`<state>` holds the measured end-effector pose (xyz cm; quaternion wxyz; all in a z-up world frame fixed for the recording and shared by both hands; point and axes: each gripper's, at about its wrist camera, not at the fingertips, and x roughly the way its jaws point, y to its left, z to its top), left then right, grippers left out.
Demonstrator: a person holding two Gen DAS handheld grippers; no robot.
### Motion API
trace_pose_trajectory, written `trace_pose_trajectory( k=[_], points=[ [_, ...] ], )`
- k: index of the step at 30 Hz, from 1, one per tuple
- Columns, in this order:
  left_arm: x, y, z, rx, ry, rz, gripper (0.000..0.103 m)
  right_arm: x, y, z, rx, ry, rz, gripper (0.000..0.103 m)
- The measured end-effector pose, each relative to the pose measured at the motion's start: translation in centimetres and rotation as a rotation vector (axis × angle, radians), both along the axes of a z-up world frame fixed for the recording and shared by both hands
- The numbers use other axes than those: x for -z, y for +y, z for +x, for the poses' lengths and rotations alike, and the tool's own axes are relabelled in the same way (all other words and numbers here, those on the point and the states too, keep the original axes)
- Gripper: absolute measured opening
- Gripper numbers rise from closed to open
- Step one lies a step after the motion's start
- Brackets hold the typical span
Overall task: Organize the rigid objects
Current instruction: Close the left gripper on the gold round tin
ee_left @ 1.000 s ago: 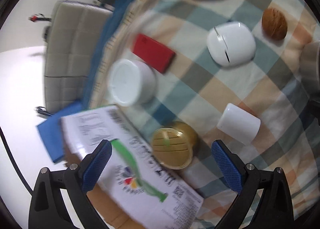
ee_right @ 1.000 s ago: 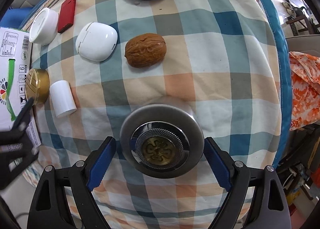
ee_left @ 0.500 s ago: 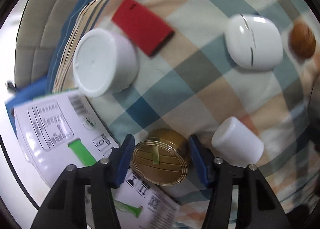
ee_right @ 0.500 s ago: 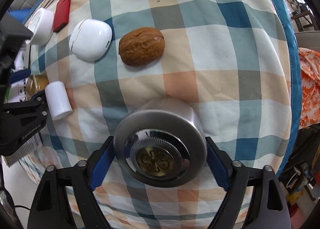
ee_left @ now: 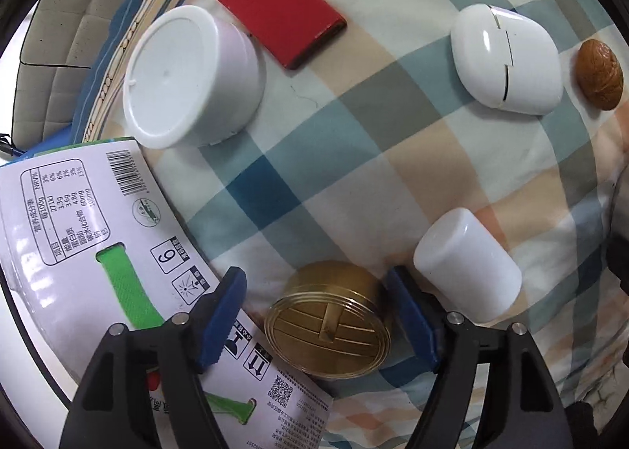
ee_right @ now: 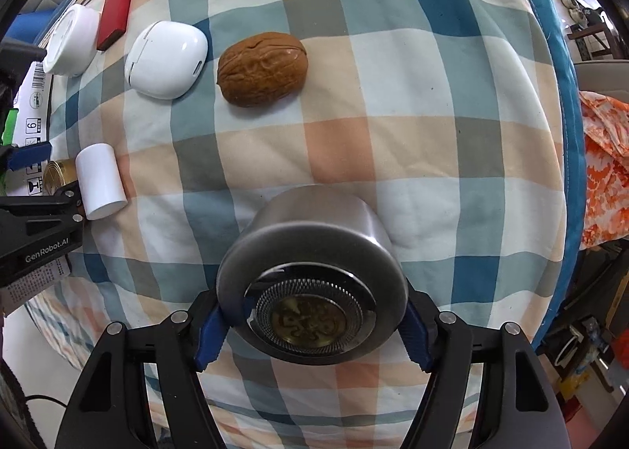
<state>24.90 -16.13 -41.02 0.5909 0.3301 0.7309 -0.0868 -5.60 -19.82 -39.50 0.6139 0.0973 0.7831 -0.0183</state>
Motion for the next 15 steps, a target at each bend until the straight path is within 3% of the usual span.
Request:
trace_pose_trajectory(
  k=[3,9,12,15],
  points=[
    [0.2,-0.1,-0.6,0.003,0.041,-0.005,0.070,0.2,0.5,-0.7,-0.008,0.013,0.009,0.073],
    [0.4,-0.7,-3.1,-0.001,0.033,0.009,0.065,-0.5,-0.3,-1.9,-0.014,0.023,0.013,0.064],
    [-0.2,-2.4,-4.4,-0.085,0.068,-0.078,0.065,-0.5,0.1,-2.4,-0.016,0.023,0.019,0.060],
    [-0.6,-3.2,-6.8,-0.162,0.085,-0.168,0.065,-0.8,0.0,-4.6,-0.019,0.029,0.032,0.050]
  ],
)
